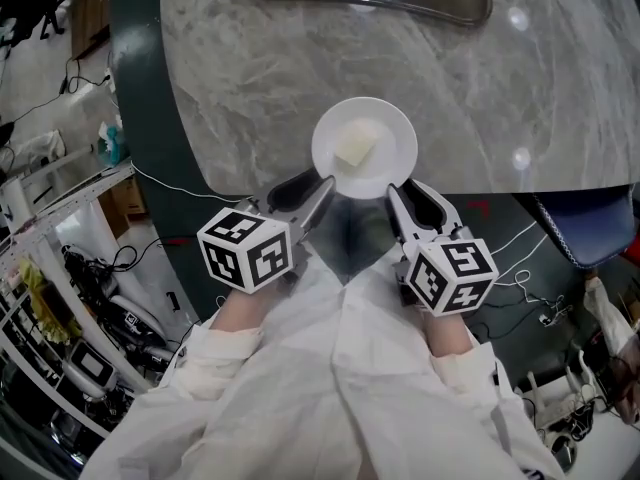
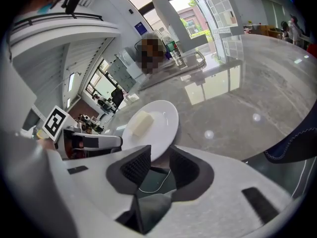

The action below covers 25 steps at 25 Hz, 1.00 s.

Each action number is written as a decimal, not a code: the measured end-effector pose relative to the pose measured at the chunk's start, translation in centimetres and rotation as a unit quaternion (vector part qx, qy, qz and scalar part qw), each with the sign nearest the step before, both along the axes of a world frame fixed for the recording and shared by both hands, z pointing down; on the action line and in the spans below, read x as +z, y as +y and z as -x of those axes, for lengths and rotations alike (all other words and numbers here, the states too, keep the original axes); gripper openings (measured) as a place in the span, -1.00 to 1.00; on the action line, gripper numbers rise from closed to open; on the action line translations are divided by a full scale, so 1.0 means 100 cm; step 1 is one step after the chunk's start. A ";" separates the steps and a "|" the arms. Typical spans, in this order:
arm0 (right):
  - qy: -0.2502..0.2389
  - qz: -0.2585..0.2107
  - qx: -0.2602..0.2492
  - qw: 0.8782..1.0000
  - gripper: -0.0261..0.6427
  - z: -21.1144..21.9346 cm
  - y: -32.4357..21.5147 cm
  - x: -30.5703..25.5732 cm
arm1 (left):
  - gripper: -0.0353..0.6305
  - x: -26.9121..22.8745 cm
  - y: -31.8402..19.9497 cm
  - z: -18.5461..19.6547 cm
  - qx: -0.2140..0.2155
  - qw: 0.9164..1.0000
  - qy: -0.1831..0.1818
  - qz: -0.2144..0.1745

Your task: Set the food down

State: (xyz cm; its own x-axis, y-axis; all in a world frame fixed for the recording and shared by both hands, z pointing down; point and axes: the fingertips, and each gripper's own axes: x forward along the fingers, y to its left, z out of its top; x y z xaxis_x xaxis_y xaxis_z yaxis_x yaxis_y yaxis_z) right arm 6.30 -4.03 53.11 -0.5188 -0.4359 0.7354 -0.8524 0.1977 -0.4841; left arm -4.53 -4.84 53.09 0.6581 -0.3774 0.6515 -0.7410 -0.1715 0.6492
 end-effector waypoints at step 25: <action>-0.029 -0.007 0.027 0.999 -0.79 -0.007 -0.003 -0.001 | -0.63 0.001 -0.003 -0.001 0.047 0.997 -0.045 -0.041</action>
State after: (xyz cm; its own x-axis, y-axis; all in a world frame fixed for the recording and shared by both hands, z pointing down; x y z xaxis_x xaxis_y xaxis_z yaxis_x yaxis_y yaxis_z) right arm 7.04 -4.36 53.06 -0.5362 -0.4753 0.6976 -0.8322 0.1592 -0.5312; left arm -4.46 -5.10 53.23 0.6327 -0.3717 0.6794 -0.7744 -0.2920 0.5614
